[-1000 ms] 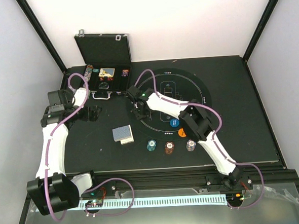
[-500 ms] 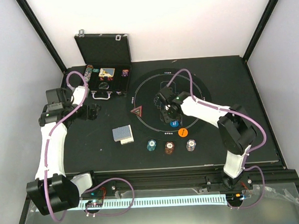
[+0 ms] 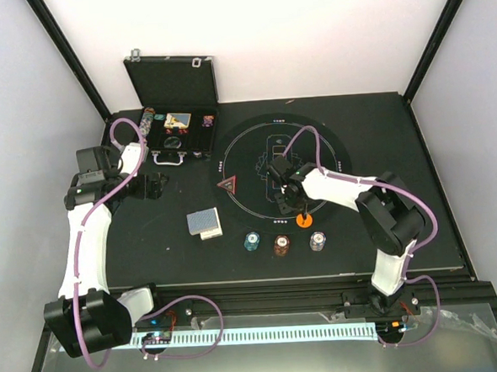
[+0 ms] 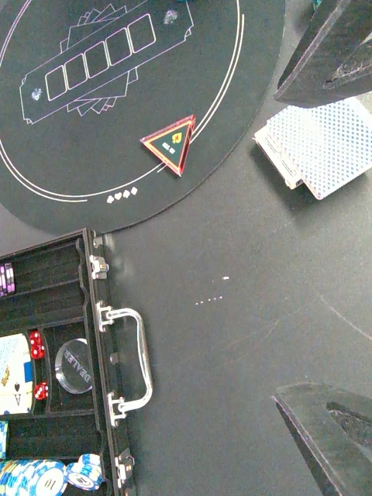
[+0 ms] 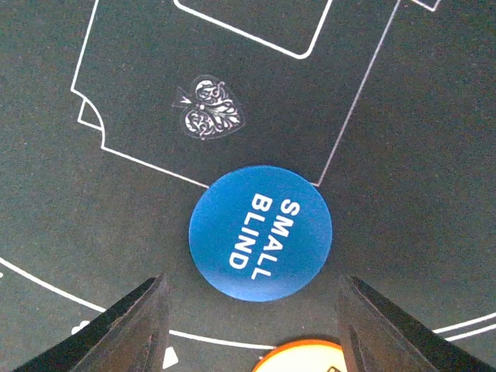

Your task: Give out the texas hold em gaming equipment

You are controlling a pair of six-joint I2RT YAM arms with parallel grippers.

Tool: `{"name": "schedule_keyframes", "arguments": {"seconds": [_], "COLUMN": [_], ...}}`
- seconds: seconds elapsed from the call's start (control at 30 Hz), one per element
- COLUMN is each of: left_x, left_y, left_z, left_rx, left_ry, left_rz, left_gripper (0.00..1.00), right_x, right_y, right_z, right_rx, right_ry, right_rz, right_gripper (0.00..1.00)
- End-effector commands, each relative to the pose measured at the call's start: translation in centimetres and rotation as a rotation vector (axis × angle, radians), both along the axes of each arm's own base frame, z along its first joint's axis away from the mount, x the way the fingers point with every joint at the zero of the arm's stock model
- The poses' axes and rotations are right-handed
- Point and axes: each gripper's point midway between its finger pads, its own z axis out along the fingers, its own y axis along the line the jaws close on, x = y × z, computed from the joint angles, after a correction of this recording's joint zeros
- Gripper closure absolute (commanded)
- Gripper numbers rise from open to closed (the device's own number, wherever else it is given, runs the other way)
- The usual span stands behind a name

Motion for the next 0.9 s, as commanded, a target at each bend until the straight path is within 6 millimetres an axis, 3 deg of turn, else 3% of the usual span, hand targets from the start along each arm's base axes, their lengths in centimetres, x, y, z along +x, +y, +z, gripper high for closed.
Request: {"name": "schedule_keyframes", "arguments": {"seconds": [0.0, 0.23, 0.47, 0.67, 0.87], "left_x": [0.0, 0.0, 0.0, -0.1, -0.1], "left_y": [0.1, 0.2, 0.1, 0.1, 0.1], "left_z": [1.9, 2.2, 2.0, 2.1, 2.2], "left_rx": [-0.009, -0.007, -0.009, -0.008, -0.010], "left_ry": [-0.033, -0.039, -0.034, -0.036, -0.036], "left_rz": [0.012, 0.013, 0.013, 0.014, 0.015], "left_gripper": [0.01, 0.01, 0.01, 0.01, 0.01], "right_x": [0.5, 0.1, -0.1, 1.4, 5.1], "right_y": [-0.1, -0.7, -0.6, -0.6, -0.7], "right_z": [-1.1, -1.8, -2.2, -2.2, -2.1], "right_rx": [-0.008, -0.008, 0.000, -0.002, 0.003], "right_ry": [-0.005, 0.005, 0.011, 0.003, -0.019], "right_rz": [-0.014, -0.022, -0.021, -0.038, -0.074], "right_gripper": [0.41, 0.44, 0.55, 0.59, 0.62]}}
